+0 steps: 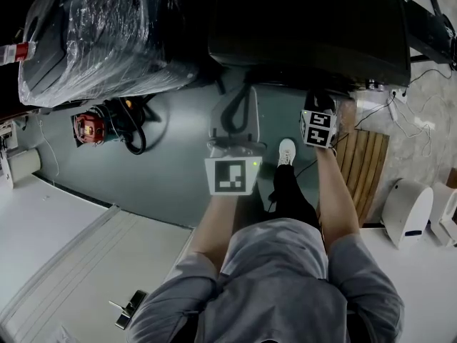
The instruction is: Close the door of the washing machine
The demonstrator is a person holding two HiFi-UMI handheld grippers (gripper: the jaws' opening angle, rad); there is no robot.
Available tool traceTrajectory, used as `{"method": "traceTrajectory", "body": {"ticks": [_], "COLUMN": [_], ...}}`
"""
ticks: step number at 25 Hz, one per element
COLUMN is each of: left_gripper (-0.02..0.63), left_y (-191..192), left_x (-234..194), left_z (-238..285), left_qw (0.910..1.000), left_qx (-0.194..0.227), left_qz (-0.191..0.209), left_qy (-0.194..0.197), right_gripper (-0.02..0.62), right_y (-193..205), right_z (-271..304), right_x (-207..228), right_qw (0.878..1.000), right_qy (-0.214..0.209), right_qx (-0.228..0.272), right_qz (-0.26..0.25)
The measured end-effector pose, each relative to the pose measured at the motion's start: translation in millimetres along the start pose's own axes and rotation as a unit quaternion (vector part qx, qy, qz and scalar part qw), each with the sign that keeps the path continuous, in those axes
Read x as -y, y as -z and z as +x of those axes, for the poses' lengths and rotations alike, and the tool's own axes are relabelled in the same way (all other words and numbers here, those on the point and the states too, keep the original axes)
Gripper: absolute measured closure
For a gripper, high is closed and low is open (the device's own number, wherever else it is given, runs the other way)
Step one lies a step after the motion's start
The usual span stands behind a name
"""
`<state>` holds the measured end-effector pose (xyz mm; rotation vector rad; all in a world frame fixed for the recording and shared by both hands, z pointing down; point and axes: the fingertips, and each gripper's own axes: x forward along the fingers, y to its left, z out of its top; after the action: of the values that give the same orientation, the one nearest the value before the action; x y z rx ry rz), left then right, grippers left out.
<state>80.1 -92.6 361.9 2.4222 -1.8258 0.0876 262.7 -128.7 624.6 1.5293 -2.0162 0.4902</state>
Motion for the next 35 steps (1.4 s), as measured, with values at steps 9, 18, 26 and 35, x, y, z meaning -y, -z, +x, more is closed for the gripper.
{"method": "traceTrajectory", "body": {"ticks": [9,18,26,35], "left_gripper": [0.607,0.607,0.607,0.607], "left_y": [-19,-16,10,31], "left_x": [-11,-16,-15,5], "left_z": [-10,-24,-31,-21], "left_qw": [0.9998,0.9997,0.9996,0.9996], "left_qx": [0.013,0.009,-0.016,-0.025], "left_qz": [-0.002,0.001,-0.002,-0.009], "left_qy": [-0.015,-0.024,-0.024,-0.01], "right_gripper": [0.588,0.588,0.588,0.595], "right_y": [1,70,133,148], "right_z": [-13,-37,-51,-50], "right_x": [1,0,63,71], "right_qw": [1.0,0.998,0.984,0.985], "right_qy": [-0.004,0.017,0.112,0.104], "right_qx": [-0.012,-0.064,-0.09,-0.078], "right_qz": [-0.014,0.014,0.108,0.115]}}
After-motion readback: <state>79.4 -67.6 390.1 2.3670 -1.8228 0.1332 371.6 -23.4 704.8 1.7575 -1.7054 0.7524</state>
